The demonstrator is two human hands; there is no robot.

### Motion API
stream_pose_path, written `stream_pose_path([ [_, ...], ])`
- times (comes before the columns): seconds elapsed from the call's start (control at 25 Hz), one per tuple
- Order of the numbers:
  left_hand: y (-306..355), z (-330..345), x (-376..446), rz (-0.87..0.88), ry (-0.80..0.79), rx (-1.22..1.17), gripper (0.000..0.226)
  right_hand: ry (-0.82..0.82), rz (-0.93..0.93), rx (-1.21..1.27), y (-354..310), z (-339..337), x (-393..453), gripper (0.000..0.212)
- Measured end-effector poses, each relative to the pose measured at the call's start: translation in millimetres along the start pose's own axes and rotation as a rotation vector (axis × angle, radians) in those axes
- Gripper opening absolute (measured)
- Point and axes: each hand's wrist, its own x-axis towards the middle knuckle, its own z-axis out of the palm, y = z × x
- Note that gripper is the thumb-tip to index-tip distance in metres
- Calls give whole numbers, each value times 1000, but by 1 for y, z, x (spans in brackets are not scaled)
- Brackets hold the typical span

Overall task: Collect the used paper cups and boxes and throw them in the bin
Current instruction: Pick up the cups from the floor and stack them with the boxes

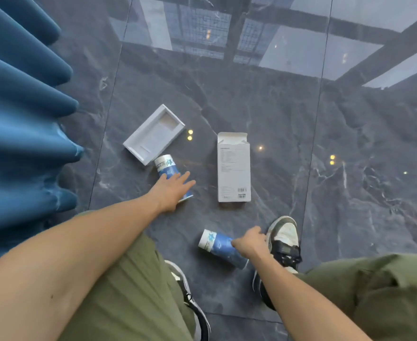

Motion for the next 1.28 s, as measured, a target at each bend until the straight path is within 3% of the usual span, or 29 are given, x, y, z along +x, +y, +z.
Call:
stream_pose_path([
  [0.16, -15, 11, 32, 44, 43, 218, 79, -91, -3, 169, -10, 7, 42, 77],
  [0.28, -23, 18, 43, 94, 21, 301, 78, -169, 9, 342, -24, 7, 67, 45],
  [0.36, -30, 20, 48, 108, 48, 256, 71, -271, -28, 401, -35, 5, 73, 31],
  [0.48, -39, 15, 53, 95, 116, 80, 78, -292, -147, 380, -58, -20, 54, 24],
  [0.64, -42, -6, 48, -19, 260, -180, 82, -192, -308, 461, -80, -85, 43, 32],
  [0.76, -37, -11, 43, -132, 302, -373, 83, -26, -387, 564, -95, -130, 43, 39],
  [0.96, -38, -21, 38, -196, 310, -560, 87, 217, -510, 676, -112, -166, 36, 19],
  [1.04, -36, -23, 39, -215, 332, -600, 89, 196, -533, 706, -121, -164, 35, 13],
  [1.16, -34, -21, 41, -234, 352, -550, 90, 62, -578, 767, -132, -150, 40, 24],
  [1.28, -39, -13, 36, -255, 339, -540, 91, -11, -651, 749, -142, -134, 37, 21],
])
